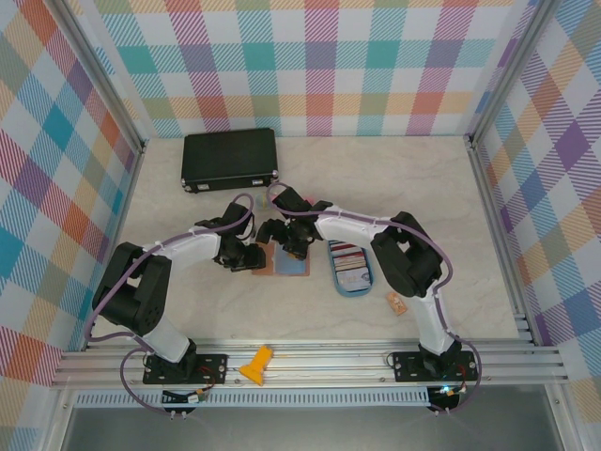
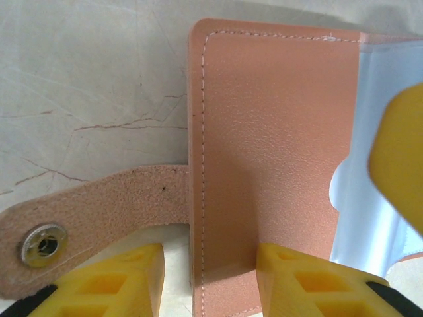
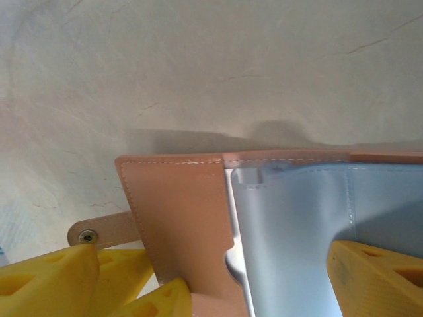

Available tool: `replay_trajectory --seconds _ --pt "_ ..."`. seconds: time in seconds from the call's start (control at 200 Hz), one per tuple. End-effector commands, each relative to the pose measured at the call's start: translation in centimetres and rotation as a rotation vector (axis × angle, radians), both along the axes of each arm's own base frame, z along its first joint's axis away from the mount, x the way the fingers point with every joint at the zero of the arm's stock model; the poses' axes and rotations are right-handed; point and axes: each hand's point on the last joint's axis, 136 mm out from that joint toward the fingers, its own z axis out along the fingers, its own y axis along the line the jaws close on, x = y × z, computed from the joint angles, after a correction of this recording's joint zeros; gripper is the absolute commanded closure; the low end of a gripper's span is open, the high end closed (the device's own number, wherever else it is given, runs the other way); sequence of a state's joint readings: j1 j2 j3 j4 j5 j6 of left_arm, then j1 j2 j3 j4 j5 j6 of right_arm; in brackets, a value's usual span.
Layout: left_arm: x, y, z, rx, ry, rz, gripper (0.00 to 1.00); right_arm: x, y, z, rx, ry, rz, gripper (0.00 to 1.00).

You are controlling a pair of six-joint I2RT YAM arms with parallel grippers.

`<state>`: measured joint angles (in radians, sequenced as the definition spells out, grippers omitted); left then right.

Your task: Put the credit cards into the card holder

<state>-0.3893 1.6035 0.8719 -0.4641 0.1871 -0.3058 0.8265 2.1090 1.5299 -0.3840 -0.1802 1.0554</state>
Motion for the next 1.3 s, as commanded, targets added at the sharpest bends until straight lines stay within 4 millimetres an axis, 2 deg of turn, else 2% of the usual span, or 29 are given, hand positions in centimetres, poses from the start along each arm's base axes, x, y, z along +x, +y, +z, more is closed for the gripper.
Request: replay_trajectory --seconds 0.0,0.185,0.53,0.735,0.875,1.125,1.235,1.295 --pt "-0.3 0.2 -0.4 -0.011 0.019 0.009 0.59 -1.2 0.9 -1.9 0.027 0.074 -0.008 0.1" --pt "-0.3 0.2 -0.3 -0.008 0.018 0.01 0.59 -1.2 2.2 -1.9 0.112 0.09 -0.017 0.1" --pt "-0.3 0.5 -0.2 0.007 0.016 0.011 0.61 -0.5 3.3 -0.1 0.183 0.06 -0.022 0.1" --pt "-0.1 0.8 2.1 0.014 -0.021 0.019 0.61 -0.7 0.8 -1.7 0.061 0.079 -0.089 0.1" --pt "-0.7 1.6 3.6 0.035 -0.022 0.027 0.6 -0.7 -0.8 -2.6 0.006 0.08 -0.136 0.09" --pt "-2.0 4.7 6.2 0.075 -0.053 0.156 0.62 -0.7 -0.9 -2.5 0.002 0.074 -0.126 0.09" --pt "-1.5 5.7 6.7 0.068 -0.078 0.196 0.68 -0.6 -1.0 -2.3 -0.006 0.064 -0.116 0.12" --pt "-1.1 5.3 6.4 0.026 -0.068 0.19 0.72 -0.6 -0.9 -2.2 -0.004 0.061 -0.11 0.14"
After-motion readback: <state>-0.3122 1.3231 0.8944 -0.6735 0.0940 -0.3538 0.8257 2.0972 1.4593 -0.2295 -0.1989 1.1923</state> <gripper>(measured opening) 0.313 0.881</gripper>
